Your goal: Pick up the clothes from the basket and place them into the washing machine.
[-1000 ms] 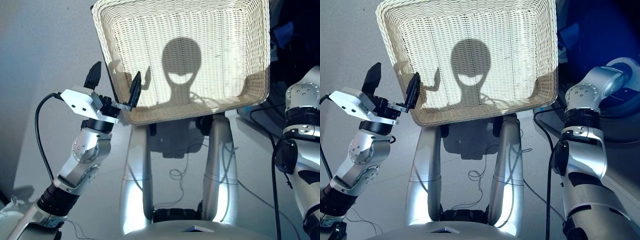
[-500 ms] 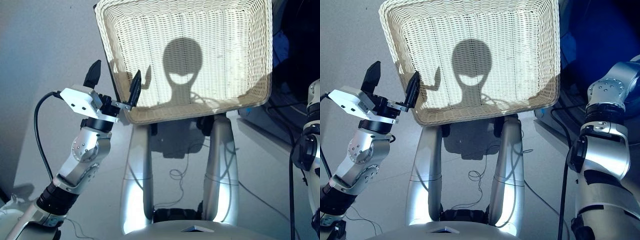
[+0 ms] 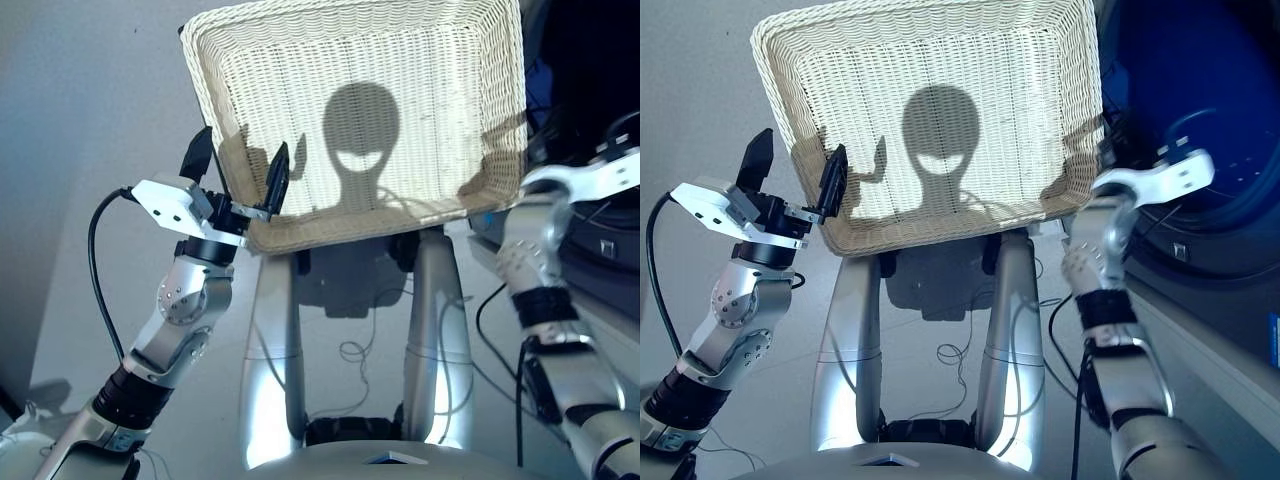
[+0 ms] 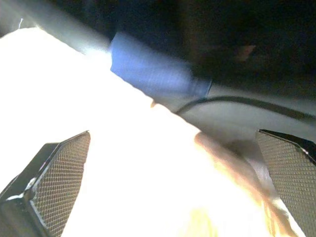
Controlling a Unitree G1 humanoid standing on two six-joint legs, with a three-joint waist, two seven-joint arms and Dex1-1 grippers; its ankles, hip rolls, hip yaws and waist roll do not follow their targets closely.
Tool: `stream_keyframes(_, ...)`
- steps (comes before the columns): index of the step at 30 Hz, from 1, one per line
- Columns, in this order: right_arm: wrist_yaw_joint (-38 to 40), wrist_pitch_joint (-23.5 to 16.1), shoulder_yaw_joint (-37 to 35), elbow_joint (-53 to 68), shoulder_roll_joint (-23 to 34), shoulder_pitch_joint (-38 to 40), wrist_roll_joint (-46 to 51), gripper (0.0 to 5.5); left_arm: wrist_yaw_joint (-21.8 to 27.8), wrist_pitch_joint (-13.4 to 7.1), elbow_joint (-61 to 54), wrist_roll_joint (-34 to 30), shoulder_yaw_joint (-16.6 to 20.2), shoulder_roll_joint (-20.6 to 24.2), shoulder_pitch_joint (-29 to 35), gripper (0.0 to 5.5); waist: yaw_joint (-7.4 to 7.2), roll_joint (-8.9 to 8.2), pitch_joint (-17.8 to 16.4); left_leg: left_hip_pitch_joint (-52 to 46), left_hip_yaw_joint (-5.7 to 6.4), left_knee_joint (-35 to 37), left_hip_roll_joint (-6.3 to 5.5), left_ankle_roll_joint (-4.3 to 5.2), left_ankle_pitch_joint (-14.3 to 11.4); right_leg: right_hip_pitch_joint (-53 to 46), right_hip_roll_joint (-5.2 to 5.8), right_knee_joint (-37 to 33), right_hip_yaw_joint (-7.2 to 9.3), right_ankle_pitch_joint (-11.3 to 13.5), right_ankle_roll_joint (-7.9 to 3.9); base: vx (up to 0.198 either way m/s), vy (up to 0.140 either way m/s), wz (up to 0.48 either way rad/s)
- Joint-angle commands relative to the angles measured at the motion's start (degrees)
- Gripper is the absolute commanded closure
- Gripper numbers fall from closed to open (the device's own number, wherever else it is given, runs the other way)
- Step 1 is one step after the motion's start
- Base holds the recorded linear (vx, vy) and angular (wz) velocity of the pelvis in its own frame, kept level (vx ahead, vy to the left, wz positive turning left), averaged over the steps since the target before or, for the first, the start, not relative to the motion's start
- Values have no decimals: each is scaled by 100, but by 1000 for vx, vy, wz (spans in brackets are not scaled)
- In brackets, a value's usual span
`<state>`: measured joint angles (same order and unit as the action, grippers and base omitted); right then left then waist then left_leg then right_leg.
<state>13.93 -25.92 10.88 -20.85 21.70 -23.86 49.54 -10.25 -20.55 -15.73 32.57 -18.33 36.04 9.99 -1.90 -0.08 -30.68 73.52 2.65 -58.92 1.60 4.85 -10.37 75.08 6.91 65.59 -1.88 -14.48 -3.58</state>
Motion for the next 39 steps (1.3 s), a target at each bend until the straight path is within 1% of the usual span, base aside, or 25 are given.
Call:
stream_keyframes(1,-353,118,205,583,239,161,-937,0,-3,-241,-59,-420,45,-182,-103,0,-76,-35,88,-362,-510,612,-77,-241,284,-420,-170,-1003,231,754,1,0,0,0)
stream_keyframes(3,-562,278,518,549,322,326,-1258,0,115,-245,196,-437,-11,-199,-145,0,-88,-37,88,-593,-537,858,-42,-238,321,-616,-174,-1190,245,771,-22,0,0,0)
stream_keyframes(6,-907,477,964,354,509,412,-1688,0,299,-254,706,-453,-93,-259,-130,0,-105,-40,88,-1034,-547,1328,19,-219,390,-1010,-140,-1566,254,805,-44,0,0,0)
stream_keyframes(8,-1082,602,1183,111,661,463,-1936,0,604,-199,1285,-154,-163,-439,-122,0,-115,-51,88,-1388,-550,1639,44,-202,459,-1366,-115,-1845,293,849,-65,0,0,0)
stream_keyframes(10,-1262,725,1293,-357,669,524,-2068,0,818,-179,1983,-75,-166,-637,-99,0,-100,-45,88,-1835,-541,2000,41,-179,538,-1785,-92,-2127,337,880,-97,31,-8,-16)
stream_keyframes(11,-1325,757,1260,-560,679,553,-2142,0,994,-130,2435,-7,-153,-752,-69,0,-99,-54,88,-2028,-558,2301,58,-191,784,-1971,-90,-2410,385,1092,-87,0,0,0)
stream_keyframes(13,-1370,826,1236,-940,690,629,-2416,0,1149,-82,3155,-117,-142,-894,-54,0,-96,-54,88,-2506,-547,2615,58,-179,830,-2425,-73,-2690,433,1118,-114,64,-9,6)
stream_keyframes(14,-1310,837,1255,-1202,727,683,-2787,0,1245,-44,3658,-246,-116,-1016,-47,0,-93,-60,88,-2802,-533,2810,60,-164,869,-2716,-69,-2868,468,1139,-132,147,-28,9)
stream_keyframes(15,-1322,893,1240,-1367,730,722,-2934,0,1270,-50,4042,-353,-103,-1089,-21,0,-96,-70,88,-3085,-535,2965,69,-151,900,-3015,-53,-3065,504,1166,-152,159,-33,27)
stream_keyframes(17,-1287,909,1148,-1659,664,886,-3165,0,1310,-94,4585,-588,-69,-1204,-20,0,-98,-86,198,-3631,-535,3327,75,-134,949,-3556,-41,-3469,574,1214,-187,174,-30,56)
stream_keyframes(18,-1266,904,1122,-1685,644,1010,-3325,0,1295,-47,4955,-620,45,-1377,-76,0,-99,-100,276,-3957,-526,3560,84,-109,1000,-3881,-49,-3709,610,1263,-208,199,-46,70)
stream_keyframes(20,-1396,905,1074,-1860,466,1275,-3303,0,1267,-6,5630,-385,341,-1736,-166,0,-87,-142,448,-4581,-488,4021,83,-77,1109,-4540,-61,-4308,697,1396,-239,209,-53,22)
stream_keyframes(21,-1399,907,1085,-1910,447,1359,-3439,0,1292,30,5969,-422,468,-1826,-221,0,-80,-158,520,-4919,-516,4298,89,-68,1145,-4852,-58,-4607,726,1492,-270,210,-21,-52)
stream_keyframes(22,-1414,919,1075,-1983,400,1470,-3546,0,1261,1,6197,-564,535,-1851,-290,0,-76,-180,630,-5190,-518,4523,79,-58,1193,-5154,-65,-4909,723,1592,-297,204,10,-74)
stream_keyframes(23,-1403,934,1049,-2179,366,1541,-3679,0,1202,23,6497,-709,651,-1906,-327,0,-73,-188,741,-5502,-528,4869,79,-32,1268,-5468,-35,-5256,727,1724,-346,229,19,-147)
stream_keyframes(25,-1473,1005,940,-2507,193,1747,-3714,0,1264,101,6960,-789,831,-1966,-455,0,-70,-195,1035,-6004,-555,5372,72,15,1378,-5987,3,-5825,746,1908,-415,234,30,-120)
stream_keyframes(26,-1500,1044,828,-2715,120,1837,-3665,0,1328,139,7156,-922,864,-1967,-516,0,-86,-200,1159,-6235,-590,5561,67,27,1402,-6211,6,-6041,747,1961,-433,225,44,-49)
stream_keyframes(27,-1577,1089,718,-2956,44,1925,-3560,0,1383,176,7348,-1170,852,-1945,-583,0,-86,-201,1268,-6444,-607,5710,86,29,1411,-6406,21,-6196,764,2008,-460,201,64,-3)
stream_keyframes(28,-1643,1144,587,-3255,-40,2004,-3477,0,1423,208,7534,-1487,823,-1924,-651,0,-91,-199,1384,-6642,-659,5854,84,32,1414,-6595,52,-6367,765,2077,-492,182,64,-29)
stream_keyframes(30,-1625,1222,435,-3608,-166,2133,-3578,0,1491,313,7892,-1818,906,-1919,-785,0,-97,-197,1613,-6967,-729,6078,79,16,1413,-6887,74,-6621,722,2146,-540,163,64,-51)
stream_keyframes(32,-1806,1351,106,-3993,-326,2257,-3129,0,1507,417,8275,-2125,1013,-1948,-902,0,-98,-178,1812,-7267,-795,6332,101,0,1460,-7098,66,-6742,687,2162,-575,123,59,-101)
stream_keyframes(34,-1911,1429,-112,-4261,-475,2379,-2799,0,1520,484,8435,-2121,1174,-1972,-981,0,-98,-186,1998,-7378,-768,6392,127,-3,1423,-7172,42,-6673,670,2086,-568,89,35,-211)
stream_keyframes(36,-1900,1482,-377,-4509,-630,2471,-2452,0,1467,597,8660,-2120,1335,-2046,-1000,0,-97,-181,2165,-7525,-786,6392,146,-23,1388,-7364,28,-6677,667,2017,-558,110,29,-68)
stream_keyframes(38,-1939,1532,-418,-4606,-678,2547,-2516,0,1545,718,8858,-2241,1328,-2113,-1003,0,-105,-188,2279,-7652,-795,6392,122,-38,1336,-7563,58,-6808,676,2023,-581,94,30,55)
stream_keyframes(39,-1940,1556,-424,-4642,-691,2585,-2546,0,1594,705,8823,-2260,1290,-2151,-1016,0,-117,-185,2354,-7692,-807,6392,114,-45,1306,-7603,76,-6845,683,2031,-592,61,28,12)
